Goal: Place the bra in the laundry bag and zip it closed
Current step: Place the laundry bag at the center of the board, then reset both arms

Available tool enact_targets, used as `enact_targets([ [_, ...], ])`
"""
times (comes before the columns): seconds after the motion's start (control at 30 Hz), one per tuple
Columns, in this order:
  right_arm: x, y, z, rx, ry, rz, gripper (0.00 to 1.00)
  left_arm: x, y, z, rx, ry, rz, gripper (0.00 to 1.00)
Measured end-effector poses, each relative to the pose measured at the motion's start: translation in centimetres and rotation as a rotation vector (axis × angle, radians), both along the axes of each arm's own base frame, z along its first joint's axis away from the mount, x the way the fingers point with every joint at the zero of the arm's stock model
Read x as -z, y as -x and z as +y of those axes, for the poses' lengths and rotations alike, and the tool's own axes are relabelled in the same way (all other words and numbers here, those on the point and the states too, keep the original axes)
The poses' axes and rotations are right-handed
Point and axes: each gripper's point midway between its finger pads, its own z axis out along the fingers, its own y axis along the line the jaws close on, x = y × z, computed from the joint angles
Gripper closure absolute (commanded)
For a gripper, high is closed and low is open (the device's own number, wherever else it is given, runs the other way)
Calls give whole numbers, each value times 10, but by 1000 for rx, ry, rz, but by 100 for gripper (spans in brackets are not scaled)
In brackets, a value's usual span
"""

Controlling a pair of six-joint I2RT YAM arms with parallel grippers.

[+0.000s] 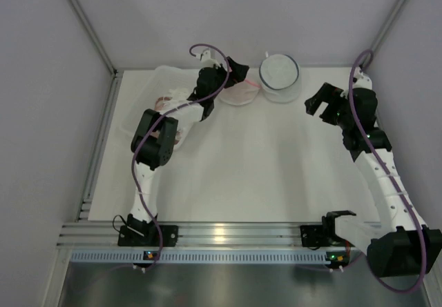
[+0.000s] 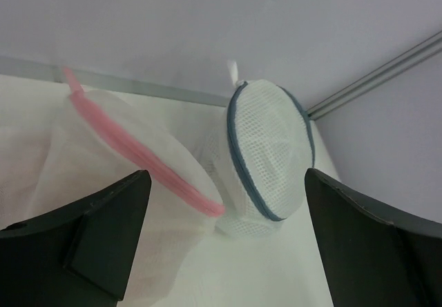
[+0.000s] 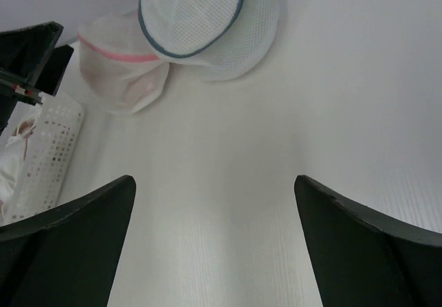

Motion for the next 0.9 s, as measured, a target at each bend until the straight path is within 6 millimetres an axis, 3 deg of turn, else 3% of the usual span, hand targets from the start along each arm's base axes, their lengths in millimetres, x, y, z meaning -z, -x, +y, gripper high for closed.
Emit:
enact_targets([
  [0.07, -15, -3, -1, -5, 18, -34, 1, -1, 4, 8, -10, -88, 42, 1],
  [0.13, -33, -4, -2, -14, 37, -76, 1, -17, 11, 20, -33, -174, 74, 1],
  [0.17, -43, -4, -2, -17, 45, -100, 1, -29, 15, 28, -51, -219, 86, 1],
  [0.27, -72, 4, -3, -27, 61, -179, 1, -92, 46, 57, -78, -320, 82, 1],
  [0.4, -107, 28, -7, -25, 86, -295, 1, -180, 127, 116, -125, -385, 9, 1],
  [0.47, -123, 42, -9, -22, 99, -356, 1, -213, 183, 152, -170, -385, -49, 2],
  [0.5, -127, 47, -10, -22, 103, -376, 1, -216, 209, 165, -183, -386, -65, 1],
  [0.57, -129, 59, -10, -25, 108, -405, 1, -207, 253, 187, -202, -400, -64, 1],
  [0.67, -112, 71, -8, -43, 105, -401, 1, -166, 299, 214, -230, -433, -7, 1],
  [0.83, -50, 85, 0, -94, 84, -321, 1, -71, 337, 241, -253, -541, 179, 1],
  [0.9, -30, 89, 3, -107, 68, -288, 1, -57, 347, 248, -261, -558, 209, 1],
])
